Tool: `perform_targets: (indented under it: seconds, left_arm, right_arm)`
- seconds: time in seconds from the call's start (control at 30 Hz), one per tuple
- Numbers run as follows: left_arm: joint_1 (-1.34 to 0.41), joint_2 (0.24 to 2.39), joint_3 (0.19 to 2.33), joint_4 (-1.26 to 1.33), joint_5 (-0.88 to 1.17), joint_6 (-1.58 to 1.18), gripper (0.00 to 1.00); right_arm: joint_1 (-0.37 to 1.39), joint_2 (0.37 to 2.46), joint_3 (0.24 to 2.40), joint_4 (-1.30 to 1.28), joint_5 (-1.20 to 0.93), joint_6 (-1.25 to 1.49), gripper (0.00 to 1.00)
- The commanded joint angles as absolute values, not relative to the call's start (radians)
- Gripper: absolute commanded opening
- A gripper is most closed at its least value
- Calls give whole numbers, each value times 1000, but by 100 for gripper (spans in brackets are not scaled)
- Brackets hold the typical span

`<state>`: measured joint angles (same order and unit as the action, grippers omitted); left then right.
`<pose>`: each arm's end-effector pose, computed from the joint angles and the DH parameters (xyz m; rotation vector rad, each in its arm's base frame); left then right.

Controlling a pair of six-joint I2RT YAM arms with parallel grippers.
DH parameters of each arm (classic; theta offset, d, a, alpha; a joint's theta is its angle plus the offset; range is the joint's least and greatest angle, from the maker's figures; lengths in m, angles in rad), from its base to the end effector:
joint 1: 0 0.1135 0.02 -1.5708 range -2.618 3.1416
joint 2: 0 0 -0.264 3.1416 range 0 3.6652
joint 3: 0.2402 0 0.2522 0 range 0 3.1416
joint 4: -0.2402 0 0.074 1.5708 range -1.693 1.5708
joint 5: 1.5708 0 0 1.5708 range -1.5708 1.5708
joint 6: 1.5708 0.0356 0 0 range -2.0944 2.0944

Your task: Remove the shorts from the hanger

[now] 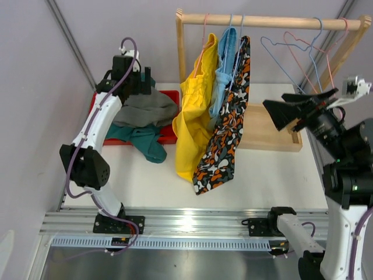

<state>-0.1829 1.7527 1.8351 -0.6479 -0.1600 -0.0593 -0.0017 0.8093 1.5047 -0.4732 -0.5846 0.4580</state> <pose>0.3935 -0.0670 0.3946 0.0378 2.1280 0.0280 0.0887 0.0195 0.5304 -0.1857 1.4176 0.7709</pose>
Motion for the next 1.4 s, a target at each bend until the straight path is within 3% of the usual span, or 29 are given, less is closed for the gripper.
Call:
perform_targets:
  seconds: [0.0, 0.23, 0.43, 0.6, 1.1, 1.2, 1.37]
  left_arm:
    - [-195, 1565, 1658, -600, -107, -138, 99]
    - [-196, 1201, 1324, -532, -8, -164, 99]
    - [-196, 979, 1018, -493, 60, -186, 99]
    - [-196, 899, 890, -446, 43, -193, 99]
    - [-196, 891, 865, -433, 35, -198, 99]
    - [-196, 888, 865, -430, 40, -195, 99]
    - [-280, 845, 934, -449, 6, -180, 99]
  right_arm:
    - [54, 946, 1630, -383, -615, 480, 98]
    - [290, 1245, 1854, -495, -226, 328, 87]
    - [302, 1400, 1890, -460, -112, 331, 75]
    - [307, 1468, 1885, -431, -81, 342, 62]
    - [362, 1511, 1849, -394, -29, 353, 17]
    - [362, 1503, 1839, -403, -22, 350, 0]
    - [362, 1459, 1838, -411, -2, 328, 0]
